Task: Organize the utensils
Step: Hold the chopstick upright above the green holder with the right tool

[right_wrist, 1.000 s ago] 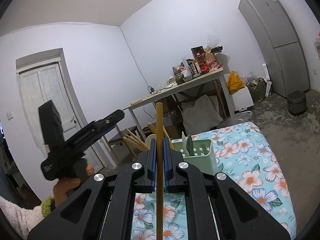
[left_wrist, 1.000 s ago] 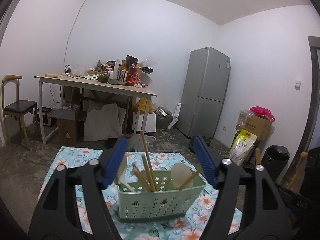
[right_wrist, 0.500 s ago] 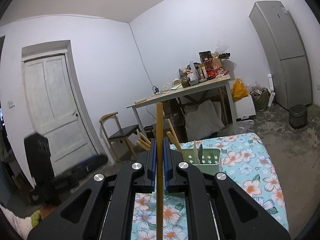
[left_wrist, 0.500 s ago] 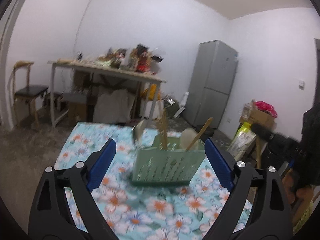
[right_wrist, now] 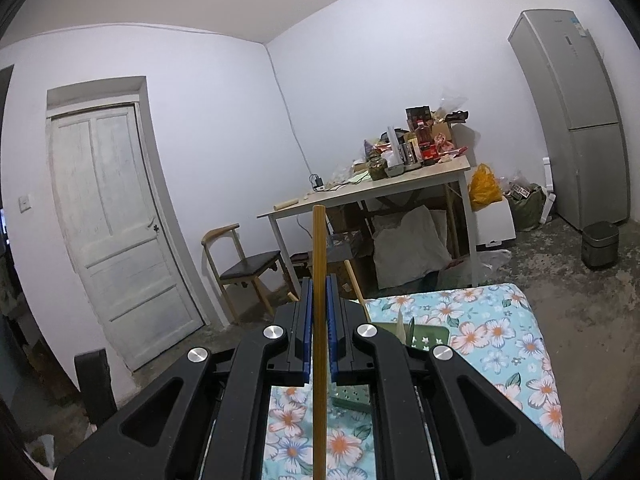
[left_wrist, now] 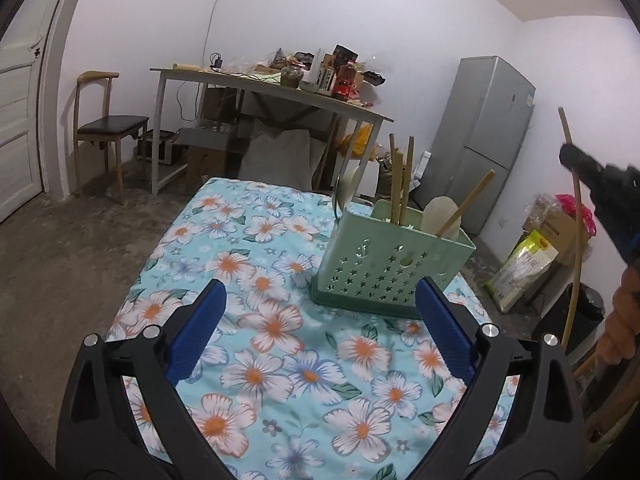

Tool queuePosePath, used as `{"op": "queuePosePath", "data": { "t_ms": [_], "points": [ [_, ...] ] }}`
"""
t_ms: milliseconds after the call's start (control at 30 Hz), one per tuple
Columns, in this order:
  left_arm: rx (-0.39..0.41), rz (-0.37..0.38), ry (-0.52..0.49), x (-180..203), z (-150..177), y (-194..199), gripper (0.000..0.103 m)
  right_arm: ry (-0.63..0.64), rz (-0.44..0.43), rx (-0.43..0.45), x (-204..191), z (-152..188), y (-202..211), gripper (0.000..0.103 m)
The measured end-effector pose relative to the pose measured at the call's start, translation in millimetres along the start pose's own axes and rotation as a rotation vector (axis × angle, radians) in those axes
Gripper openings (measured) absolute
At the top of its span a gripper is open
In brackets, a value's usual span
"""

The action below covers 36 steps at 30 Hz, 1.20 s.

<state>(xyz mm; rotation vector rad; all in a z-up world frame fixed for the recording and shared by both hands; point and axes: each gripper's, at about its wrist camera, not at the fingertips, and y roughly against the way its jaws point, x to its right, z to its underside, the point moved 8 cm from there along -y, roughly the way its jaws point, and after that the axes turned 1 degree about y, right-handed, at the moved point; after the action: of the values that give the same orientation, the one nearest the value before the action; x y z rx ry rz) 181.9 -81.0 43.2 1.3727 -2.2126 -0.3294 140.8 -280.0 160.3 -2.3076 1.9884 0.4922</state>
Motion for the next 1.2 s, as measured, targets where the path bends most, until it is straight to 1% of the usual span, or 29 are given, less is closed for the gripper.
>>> {"op": "queuePosePath", "data": {
  "t_ms": [200,300,500,733,867,1033,1200],
  "points": [
    [-0.007,-0.049,-0.029,-4,5,0,0.094,0.01,0.016,0.008,-2,-16,-9,0.007],
    [-0.031,-0.034,-0.018,-8,11,-3,0.095,0.015,0.025,0.013,-3,-25,-14,0.007],
    [-0.073,-0.038,-0.004,-16,20,-13,0.095,0.01,0.04,0.04,-3,-47,-25,0.007],
    [-0.071,-0.078,-0.015,-26,25,-21,0.095,0.029,0.055,0.072,0,-77,-44,0.007],
    [-0.057,-0.092,-0.032,-29,23,-27,0.095,0.011,0.031,0.083,4,-99,-60,0.007],
    [-0.072,-0.086,-0.038,-26,27,-37,0.095,0.004,0.025,0.108,14,-124,-77,0.007],
    [-0.091,-0.079,-0.039,-25,34,-46,0.095,-0.041,0.005,0.146,31,-147,-88,0.007]
  ]
}}
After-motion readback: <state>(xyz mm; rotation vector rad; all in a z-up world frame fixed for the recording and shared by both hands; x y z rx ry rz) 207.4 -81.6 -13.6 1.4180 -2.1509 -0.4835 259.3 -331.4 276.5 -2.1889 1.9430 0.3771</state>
